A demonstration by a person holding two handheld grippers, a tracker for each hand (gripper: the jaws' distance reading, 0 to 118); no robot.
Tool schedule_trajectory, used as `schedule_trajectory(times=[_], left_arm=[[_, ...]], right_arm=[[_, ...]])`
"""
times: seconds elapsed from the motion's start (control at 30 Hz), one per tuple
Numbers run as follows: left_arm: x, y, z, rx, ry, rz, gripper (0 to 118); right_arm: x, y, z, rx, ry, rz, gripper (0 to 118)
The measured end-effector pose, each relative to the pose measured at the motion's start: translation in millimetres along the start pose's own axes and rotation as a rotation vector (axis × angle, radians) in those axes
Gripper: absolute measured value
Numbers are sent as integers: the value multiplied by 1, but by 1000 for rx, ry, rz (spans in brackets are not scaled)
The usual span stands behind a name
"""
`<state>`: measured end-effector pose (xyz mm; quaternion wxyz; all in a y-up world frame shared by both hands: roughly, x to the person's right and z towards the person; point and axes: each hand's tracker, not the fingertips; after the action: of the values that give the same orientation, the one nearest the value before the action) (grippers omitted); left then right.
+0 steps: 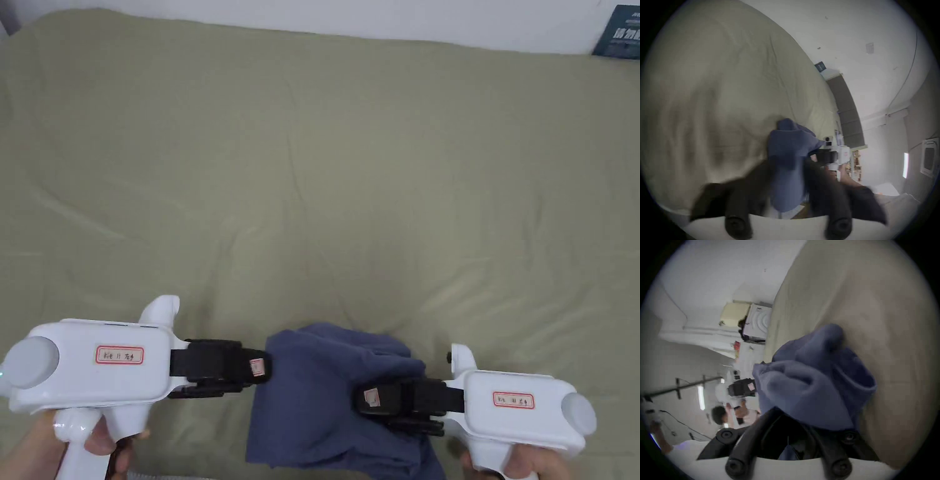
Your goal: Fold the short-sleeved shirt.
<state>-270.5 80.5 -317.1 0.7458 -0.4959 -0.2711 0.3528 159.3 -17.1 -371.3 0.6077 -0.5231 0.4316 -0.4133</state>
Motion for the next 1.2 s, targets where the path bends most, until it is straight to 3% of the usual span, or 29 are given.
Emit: schedule_trajectory(times=[0.03, 0.27, 0.3, 0.37, 0.4, 0.43, 0.5, 0.57, 0.6, 0.7, 0.77, 0.8, 0.87, 0.9, 1.0, 1.2], left_arm=[[-2, 1, -7, -20, -52, 4, 118], [-15, -3, -60, -114, -106, 35, 107], [-14, -3, -62, -88, -118, 50, 100], [-20, -2, -63, -53, -24, 51, 67], [-26, -3, -63, -41, 31, 45, 38], [-33, -6, -63, -50, -2, 78, 32], [-28, -5, -59, -45, -35, 103, 31], [-20, -5, -57, -43, 12, 47, 31], [-17, -4, -55, -46, 20, 44, 31], [-5, -2, -47, -47, 45, 19, 31], [3, -1, -42, -51, 51, 6, 31], [7, -2, -40, -52, 57, -4, 31], [12, -4, -34, -48, 89, -22, 31], [20, -5, -32, -49, 98, -26, 31], [24, -6, -21, -47, 109, -40, 31], [21, 16, 9, -27, 119, -66, 31]], right_arm=[[1, 1, 0, 0, 5, -3, 0], [9, 1, 0, -3, 49, -27, 0], [9, 1, 0, -4, 50, -27, 0], [9, 0, 1, -1, 54, -33, 0], [9, 0, 1, 2, 57, -36, 0], [8, -1, 0, 6, 54, -35, 0], [-1, -2, 1, 19, 17, -26, 0], [-25, -5, 3, 41, -112, 45, 0], [-45, -9, 6, 68, -208, 132, 0], [-112, -32, 17, 307, -562, 426, 0], [-152, -52, 17, 577, -970, 662, 0], [-164, -60, 17, 688, -1087, 772, 0], [-177, -66, 14, 823, -1217, 932, 0], [-184, -68, 14, 859, -1250, 979, 0], [-201, -63, 22, 885, -1158, 923, 0], [-216, -58, 12, 885, -1128, 906, 0]])
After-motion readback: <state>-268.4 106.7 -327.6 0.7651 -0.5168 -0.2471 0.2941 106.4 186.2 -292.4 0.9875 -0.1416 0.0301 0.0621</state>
